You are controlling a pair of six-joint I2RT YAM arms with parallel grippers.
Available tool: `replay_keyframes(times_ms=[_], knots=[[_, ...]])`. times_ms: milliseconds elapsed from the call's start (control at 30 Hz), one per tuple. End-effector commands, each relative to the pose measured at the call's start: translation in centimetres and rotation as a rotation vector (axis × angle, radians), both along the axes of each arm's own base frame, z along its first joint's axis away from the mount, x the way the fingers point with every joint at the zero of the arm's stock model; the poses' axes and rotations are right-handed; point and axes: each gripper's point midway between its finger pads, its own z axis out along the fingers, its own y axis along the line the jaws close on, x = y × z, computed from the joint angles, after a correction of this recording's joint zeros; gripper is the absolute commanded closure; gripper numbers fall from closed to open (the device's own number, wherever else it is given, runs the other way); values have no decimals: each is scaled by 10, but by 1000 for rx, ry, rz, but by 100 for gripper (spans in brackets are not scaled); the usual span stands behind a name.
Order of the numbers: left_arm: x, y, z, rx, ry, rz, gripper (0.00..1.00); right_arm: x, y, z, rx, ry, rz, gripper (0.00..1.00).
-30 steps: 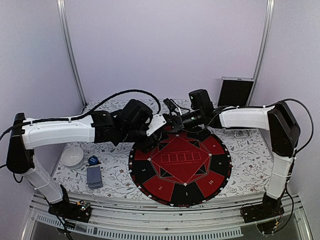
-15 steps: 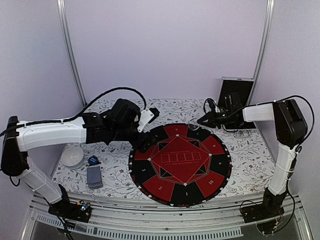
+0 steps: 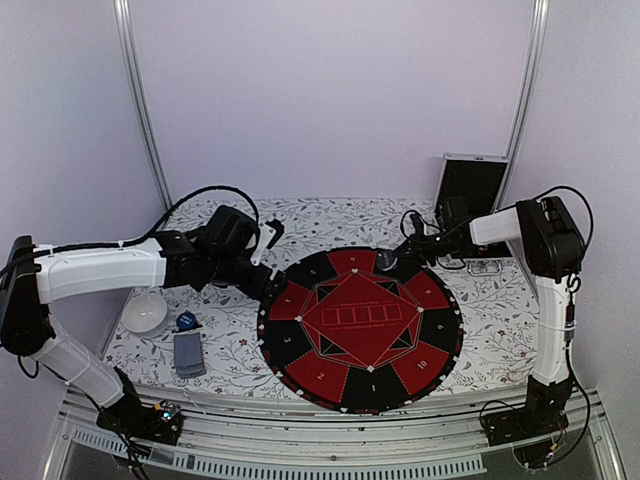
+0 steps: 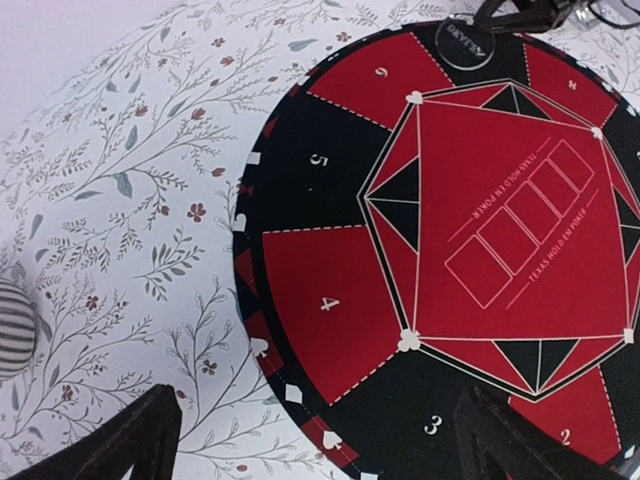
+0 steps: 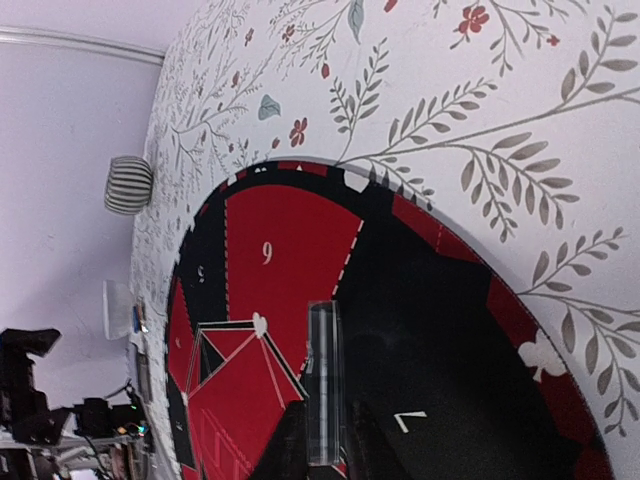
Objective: Distribute texas hold em gaming equipment
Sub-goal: Place the dealer button at position 7.
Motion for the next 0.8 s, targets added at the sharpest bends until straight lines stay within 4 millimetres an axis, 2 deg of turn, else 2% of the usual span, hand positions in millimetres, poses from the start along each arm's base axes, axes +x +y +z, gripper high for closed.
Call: replay_keyframes(times_ms=[0, 167, 267, 433, 567, 667, 767], knots=[[6, 18, -3, -33, 52, 96, 2, 2, -3, -12, -28, 30, -10, 73], [10, 39, -15, 7, 121, 220, 2, 8, -17, -9, -139, 13, -57, 46], [7, 57, -22, 32, 175, 311, 2, 15, -29, 8, -227, -41, -88, 33], [-4, 103, -37, 52, 309, 508, 2, 18, -42, 49, -391, -168, -129, 0], [-19, 131, -48, 58, 413, 591, 4, 8, -34, 78, -452, -259, -99, 1], [-21, 145, -52, 59, 441, 610, 6, 0, -25, 87, -440, -286, -64, 1], [-21, 157, -61, 58, 476, 633, 13, -5, -20, 90, -430, -292, -47, 1]])
